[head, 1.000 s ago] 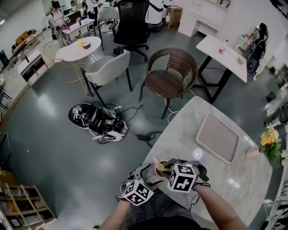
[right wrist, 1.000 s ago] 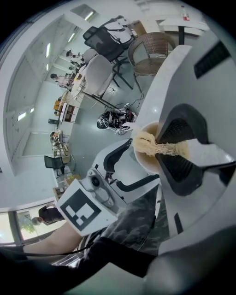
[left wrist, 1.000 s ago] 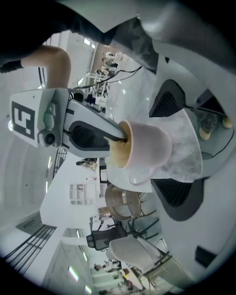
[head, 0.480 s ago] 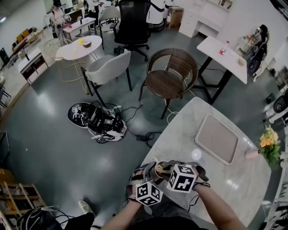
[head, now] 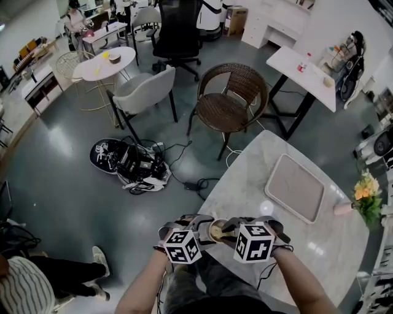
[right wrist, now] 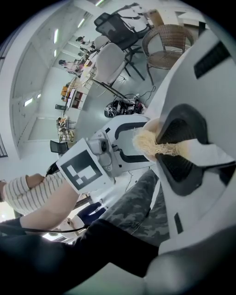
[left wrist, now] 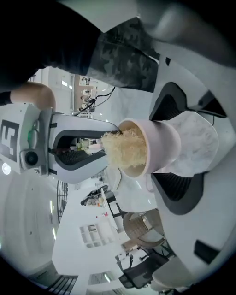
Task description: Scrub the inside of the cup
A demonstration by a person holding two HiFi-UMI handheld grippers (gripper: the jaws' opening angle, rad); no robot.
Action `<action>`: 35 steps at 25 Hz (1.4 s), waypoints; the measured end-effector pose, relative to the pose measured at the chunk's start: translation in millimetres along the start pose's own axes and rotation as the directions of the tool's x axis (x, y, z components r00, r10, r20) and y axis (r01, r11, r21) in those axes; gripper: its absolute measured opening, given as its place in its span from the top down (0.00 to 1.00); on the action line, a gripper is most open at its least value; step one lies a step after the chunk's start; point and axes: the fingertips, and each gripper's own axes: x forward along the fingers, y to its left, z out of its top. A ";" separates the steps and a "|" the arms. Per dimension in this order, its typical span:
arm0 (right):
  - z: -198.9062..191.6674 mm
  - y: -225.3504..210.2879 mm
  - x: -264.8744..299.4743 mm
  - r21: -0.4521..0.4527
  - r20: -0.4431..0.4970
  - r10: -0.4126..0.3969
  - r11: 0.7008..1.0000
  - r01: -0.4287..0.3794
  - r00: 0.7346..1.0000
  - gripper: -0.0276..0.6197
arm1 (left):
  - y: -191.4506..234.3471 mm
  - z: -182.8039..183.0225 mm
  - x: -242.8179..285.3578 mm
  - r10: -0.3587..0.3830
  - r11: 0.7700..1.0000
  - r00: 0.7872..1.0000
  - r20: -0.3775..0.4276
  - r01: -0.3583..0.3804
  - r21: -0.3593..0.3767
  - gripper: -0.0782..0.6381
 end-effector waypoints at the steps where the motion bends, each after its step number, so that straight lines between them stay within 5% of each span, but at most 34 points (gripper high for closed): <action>1: -0.7 -0.7 1.7 -0.008 -0.009 -0.007 1.000 0.006 1.000 0.86 | 0.1 -1.3 -0.2 -0.022 1.000 1.000 -0.001 0.022 0.003 0.38; 4: -3.7 -2.6 6.4 -0.027 -0.043 -0.026 0.999 0.025 0.999 0.86 | 1.5 -2.0 -0.4 -0.031 0.998 1.000 -0.006 0.030 -0.057 0.38; 7: -7.0 -5.7 10.1 -0.043 -0.077 -0.044 0.998 0.041 0.996 0.86 | 1.9 -5.0 -3.3 0.068 0.982 0.998 -0.001 -0.067 -0.178 0.36; 12: -12.9 -11.9 20.8 -0.087 -0.143 -0.081 0.994 0.069 0.986 0.86 | -4.2 -14.5 -2.9 0.295 0.889 0.953 -0.067 -0.299 -0.348 0.35; 16: -16.5 -14.7 30.2 -0.111 -0.192 -0.093 0.991 0.073 0.977 0.86 | -3.2 -10.0 3.7 0.395 0.828 0.911 -0.121 -0.410 -0.383 0.35; 22: -11.5 -9.3 34.4 0.009 -0.181 -0.003 1.000 0.005 0.983 0.86 | -1.1 -6.6 14.9 0.392 0.861 0.904 -0.172 -0.426 -0.278 0.35; 29: -7.4 -7.9 28.4 0.221 -0.084 0.032 0.975 -0.012 0.996 0.86 | -1.8 -6.3 15.2 0.381 0.868 0.911 -0.157 -0.411 -0.278 0.35; 35: 3.1 0.1 14.9 0.291 0.025 0.056 0.955 -0.061 0.998 0.86 | -5.0 -8.1 13.3 0.226 0.957 0.972 -0.068 -0.234 -0.172 0.35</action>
